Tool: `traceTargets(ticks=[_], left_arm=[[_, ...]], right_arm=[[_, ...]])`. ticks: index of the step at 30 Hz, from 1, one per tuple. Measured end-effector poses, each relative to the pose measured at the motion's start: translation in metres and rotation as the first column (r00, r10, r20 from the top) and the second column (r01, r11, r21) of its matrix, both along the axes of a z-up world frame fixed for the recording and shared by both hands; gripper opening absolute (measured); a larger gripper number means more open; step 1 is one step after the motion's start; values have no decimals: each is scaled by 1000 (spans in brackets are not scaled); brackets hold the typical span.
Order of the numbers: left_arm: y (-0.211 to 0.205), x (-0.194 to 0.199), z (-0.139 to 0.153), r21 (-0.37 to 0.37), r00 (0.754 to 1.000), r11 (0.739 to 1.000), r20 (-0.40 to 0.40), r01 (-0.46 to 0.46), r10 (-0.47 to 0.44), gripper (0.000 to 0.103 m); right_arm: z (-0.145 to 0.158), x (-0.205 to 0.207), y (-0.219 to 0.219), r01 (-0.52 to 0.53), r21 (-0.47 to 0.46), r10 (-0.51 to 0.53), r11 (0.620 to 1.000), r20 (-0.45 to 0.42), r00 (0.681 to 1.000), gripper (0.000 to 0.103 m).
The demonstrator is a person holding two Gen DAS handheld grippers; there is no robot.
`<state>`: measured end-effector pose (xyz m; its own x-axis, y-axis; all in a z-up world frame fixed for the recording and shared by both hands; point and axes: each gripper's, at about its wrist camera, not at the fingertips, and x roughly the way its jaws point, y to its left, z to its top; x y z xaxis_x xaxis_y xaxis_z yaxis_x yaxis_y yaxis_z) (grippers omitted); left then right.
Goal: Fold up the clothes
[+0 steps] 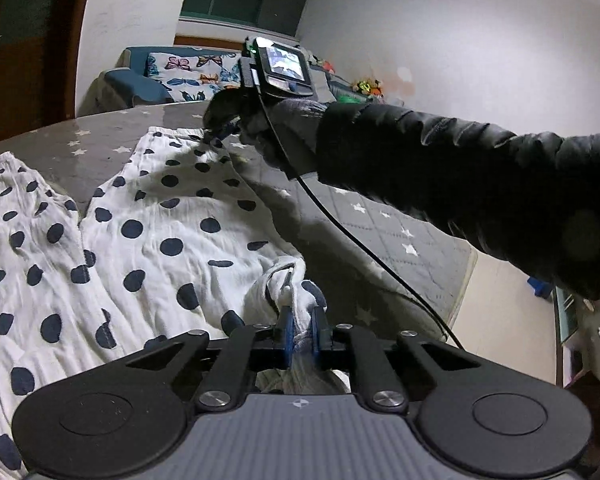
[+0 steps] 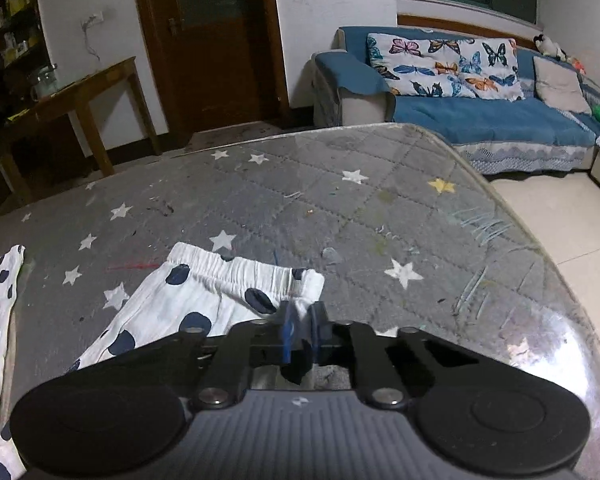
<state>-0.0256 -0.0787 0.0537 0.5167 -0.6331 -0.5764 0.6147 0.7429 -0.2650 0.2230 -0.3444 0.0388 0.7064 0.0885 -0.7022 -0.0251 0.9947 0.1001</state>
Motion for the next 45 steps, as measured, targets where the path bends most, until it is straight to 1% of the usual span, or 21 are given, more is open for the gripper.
traceTargets(ticks=[2,6,8,11,14,17,19,21,26,32,35,39,42,45], left_arm=[[10,-4,4,-19,1000,1000,6,-23,24,9],[30,-13,11,-57,997,996,15,-70,71,9],[40,-18,15,-77,995,993,19,-93,95,8],[56,-25,20,-106,991,986,25,-127,131,8],[76,-36,23,-127,982,975,25,-184,189,8],[97,-49,26,-146,968,959,23,-244,250,8],[111,-56,27,-160,957,946,18,-282,288,8],[122,-61,26,-173,947,933,4,-317,322,8],[146,-67,18,-186,917,898,-45,-399,397,8],[170,-72,8,-180,879,860,-96,-477,467,8],[177,-73,2,-171,860,843,-123,-510,495,8],[182,-74,-6,-144,836,825,-146,-546,528,8],[183,-74,-10,-129,833,825,-154,-551,532,9],[182,-73,-12,-121,833,828,-161,-548,529,9]], right_arm=[[11,-2,0,5,-1,-5,1000,17,1000,4],[43,-8,5,18,22,-19,1000,68,997,3],[60,-10,16,8,26,-11,1000,96,995,3],[85,-11,43,-23,22,20,999,139,990,3],[106,-9,76,-60,23,55,998,173,983,2],[117,-3,114,-101,3,99,995,188,977,2],[119,2,148,-137,-16,138,990,189,972,2],[119,8,176,-167,-32,170,985,185,968,2],[105,23,258,-254,-85,265,963,154,952,2],[77,33,342,-342,-135,358,930,110,927,2],[62,34,377,-382,-136,395,914,83,915,2],[47,30,407,-442,-104,449,891,58,892,3],[44,24,417,-474,-98,479,875,48,876,5],[50,15,410,-497,-110,504,861,43,863,6]])
